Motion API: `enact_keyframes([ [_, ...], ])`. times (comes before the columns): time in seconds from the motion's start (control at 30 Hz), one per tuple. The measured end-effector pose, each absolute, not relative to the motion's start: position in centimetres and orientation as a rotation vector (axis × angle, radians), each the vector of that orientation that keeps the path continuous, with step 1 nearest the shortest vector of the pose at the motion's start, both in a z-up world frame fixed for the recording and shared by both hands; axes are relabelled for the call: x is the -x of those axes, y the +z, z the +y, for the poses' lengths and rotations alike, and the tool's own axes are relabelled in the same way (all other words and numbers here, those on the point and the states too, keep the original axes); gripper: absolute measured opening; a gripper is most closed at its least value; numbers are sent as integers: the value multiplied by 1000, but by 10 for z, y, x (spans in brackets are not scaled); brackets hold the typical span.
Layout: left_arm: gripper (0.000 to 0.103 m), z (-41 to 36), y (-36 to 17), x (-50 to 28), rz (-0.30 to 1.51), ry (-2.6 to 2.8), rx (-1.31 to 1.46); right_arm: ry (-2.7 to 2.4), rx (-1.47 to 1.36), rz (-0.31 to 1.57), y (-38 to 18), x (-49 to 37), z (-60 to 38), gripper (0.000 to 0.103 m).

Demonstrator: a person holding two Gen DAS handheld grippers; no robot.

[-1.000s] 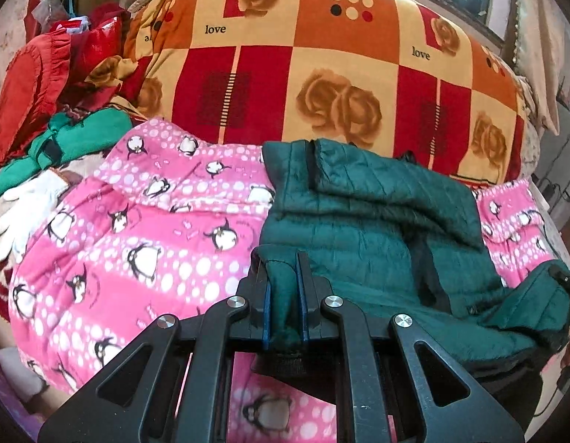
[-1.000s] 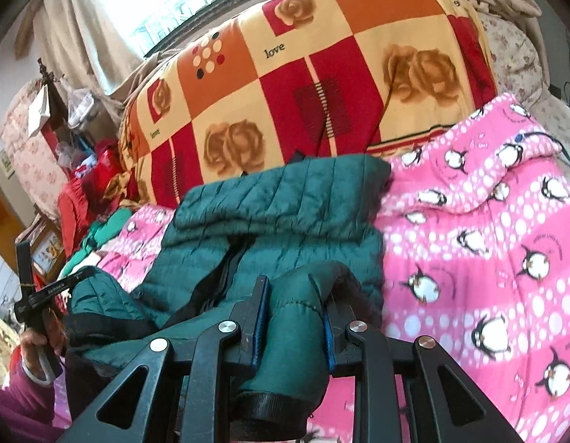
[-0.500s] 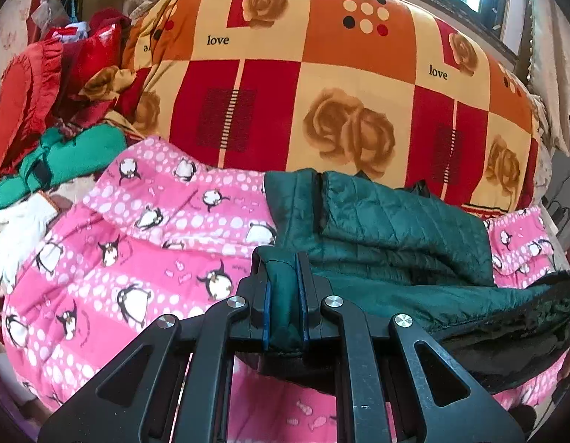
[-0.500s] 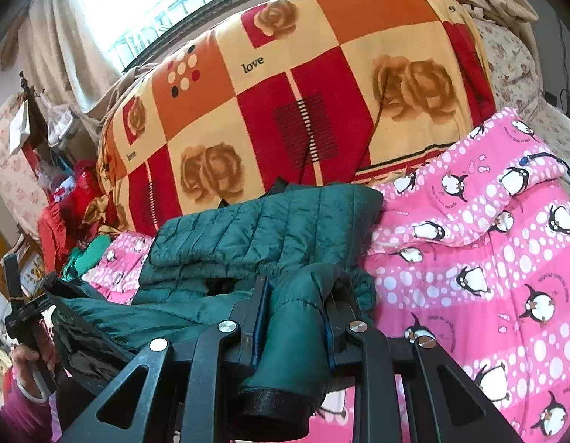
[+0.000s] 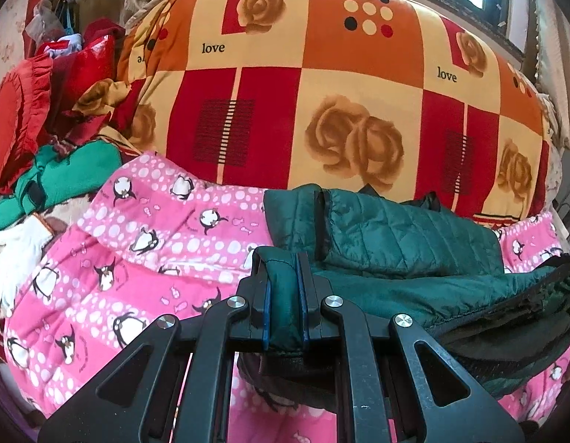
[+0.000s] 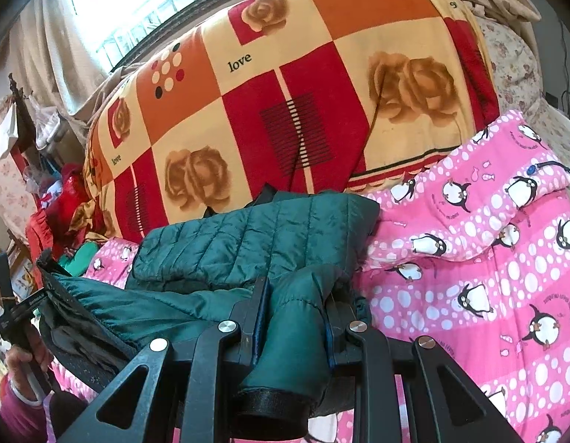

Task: Fold large clothes

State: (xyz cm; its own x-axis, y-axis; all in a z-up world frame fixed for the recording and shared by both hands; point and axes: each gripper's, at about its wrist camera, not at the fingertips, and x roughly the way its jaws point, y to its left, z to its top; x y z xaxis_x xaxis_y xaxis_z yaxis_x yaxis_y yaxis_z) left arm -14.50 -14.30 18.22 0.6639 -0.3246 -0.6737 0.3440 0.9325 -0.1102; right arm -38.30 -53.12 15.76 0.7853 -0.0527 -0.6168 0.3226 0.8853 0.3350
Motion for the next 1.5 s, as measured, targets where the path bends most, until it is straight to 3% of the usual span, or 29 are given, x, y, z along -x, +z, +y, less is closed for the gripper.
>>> enact_keyframes([
  [0.7, 11, -192, 168, 39, 776, -259, -14, -322, -406, 667, 152, 277, -580, 23],
  [1.1, 14, -227, 100, -19, 896, -204, -44, -386, -521, 746, 85, 216, -610, 23],
  [1.23, 17, -228, 96, -24, 906, -228, -25, -399, -569, 744, 71, 208, -615, 28],
  [1.33, 27, -209, 102, -26, 932, -311, 105, -395, -579, 730, 71, 209, -616, 30],
  [1.4, 53, -196, 109, -26, 940, -377, 208, -391, -581, 731, 74, 210, -616, 33],
  [1.43, 79, -188, 115, -24, 926, -399, 253, -388, -582, 729, 76, 211, -616, 34],
  [1.47, 87, -179, 123, -19, 887, -410, 292, -385, -583, 724, 79, 211, -615, 35],
  [1.5, 87, -173, 130, -14, 852, -416, 313, -384, -586, 721, 82, 212, -616, 36],
])
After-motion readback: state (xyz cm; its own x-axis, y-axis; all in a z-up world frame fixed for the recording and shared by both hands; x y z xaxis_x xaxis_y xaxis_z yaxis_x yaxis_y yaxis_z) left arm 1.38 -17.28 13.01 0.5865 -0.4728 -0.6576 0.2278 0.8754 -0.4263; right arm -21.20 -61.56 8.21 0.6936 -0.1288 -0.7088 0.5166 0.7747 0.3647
